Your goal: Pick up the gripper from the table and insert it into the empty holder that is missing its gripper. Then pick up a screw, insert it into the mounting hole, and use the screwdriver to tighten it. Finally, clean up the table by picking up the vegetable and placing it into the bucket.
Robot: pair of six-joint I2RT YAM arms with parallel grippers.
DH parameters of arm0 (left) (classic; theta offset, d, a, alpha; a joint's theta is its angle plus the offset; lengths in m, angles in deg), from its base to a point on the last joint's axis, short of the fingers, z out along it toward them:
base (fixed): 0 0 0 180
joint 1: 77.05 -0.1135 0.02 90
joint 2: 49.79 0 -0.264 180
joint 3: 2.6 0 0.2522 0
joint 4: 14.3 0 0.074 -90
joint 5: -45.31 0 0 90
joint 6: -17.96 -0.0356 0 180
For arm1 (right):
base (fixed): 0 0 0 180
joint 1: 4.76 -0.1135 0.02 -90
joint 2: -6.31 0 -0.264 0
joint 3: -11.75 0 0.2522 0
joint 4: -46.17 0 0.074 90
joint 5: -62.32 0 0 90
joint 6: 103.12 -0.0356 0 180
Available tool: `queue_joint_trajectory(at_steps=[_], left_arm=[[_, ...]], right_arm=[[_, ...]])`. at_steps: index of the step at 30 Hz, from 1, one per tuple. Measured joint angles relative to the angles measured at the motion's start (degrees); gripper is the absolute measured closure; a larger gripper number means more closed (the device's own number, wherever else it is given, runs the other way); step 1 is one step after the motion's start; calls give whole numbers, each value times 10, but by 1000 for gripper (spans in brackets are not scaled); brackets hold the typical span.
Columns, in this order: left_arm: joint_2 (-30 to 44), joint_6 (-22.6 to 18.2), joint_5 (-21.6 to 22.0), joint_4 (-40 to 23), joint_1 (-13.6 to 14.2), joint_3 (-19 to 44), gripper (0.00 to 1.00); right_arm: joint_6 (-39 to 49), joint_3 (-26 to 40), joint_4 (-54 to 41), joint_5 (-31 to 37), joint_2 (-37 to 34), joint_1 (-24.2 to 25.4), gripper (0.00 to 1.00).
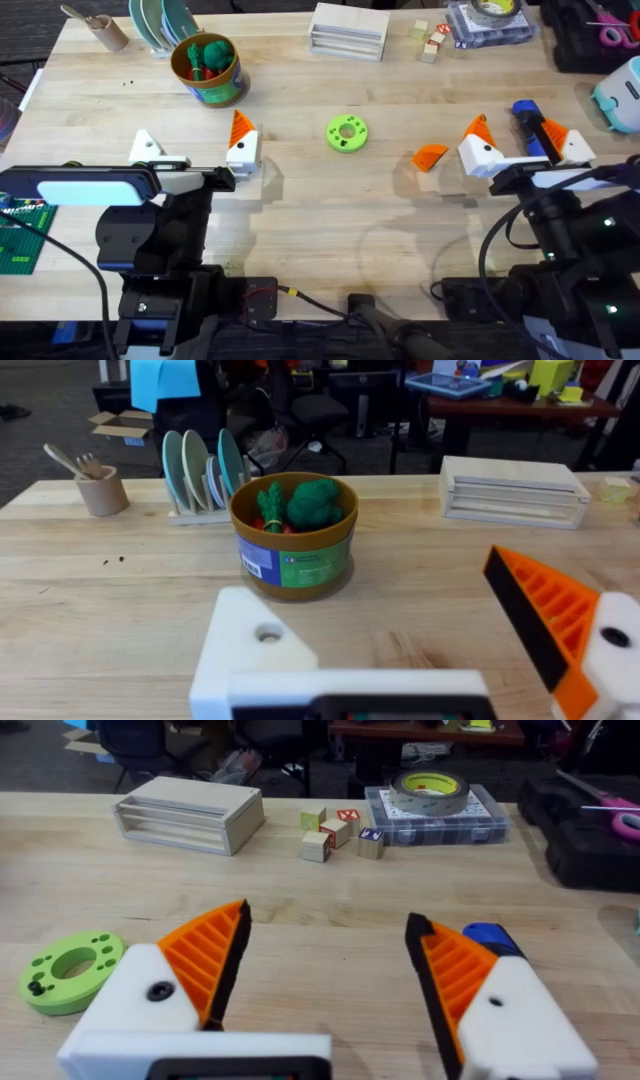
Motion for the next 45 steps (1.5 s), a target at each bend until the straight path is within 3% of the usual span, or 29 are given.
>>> queue_joint_trajectory(at_steps=[10,16,20,24,27,36,40,45], left_arm=[[0,0,-3,0,0,0,9],[0,11,-29,-6,0,3,10],[0,20,-38,-68,0,46,10],[20,21,-36,-183,0,141,11],[65,2,-36,-265,0,215,10],[284,-115,-37,-466,0,416,9],[394,-138,-49,-490,0,461,8],[458,-144,-52,-495,0,461,7]], right_arm=[[0,0,1,0,0,0,9],[-10,2,0,-18,0,0,10],[-15,43,-79,-28,-11,0,10],[-17,120,-167,-34,-47,0,10],[-16,189,-213,-37,-91,0,10],[-16,363,-321,-39,-267,0,10],[-16,408,-327,-41,-332,0,10],[-17,408,-320,-41,-338,0,10]])
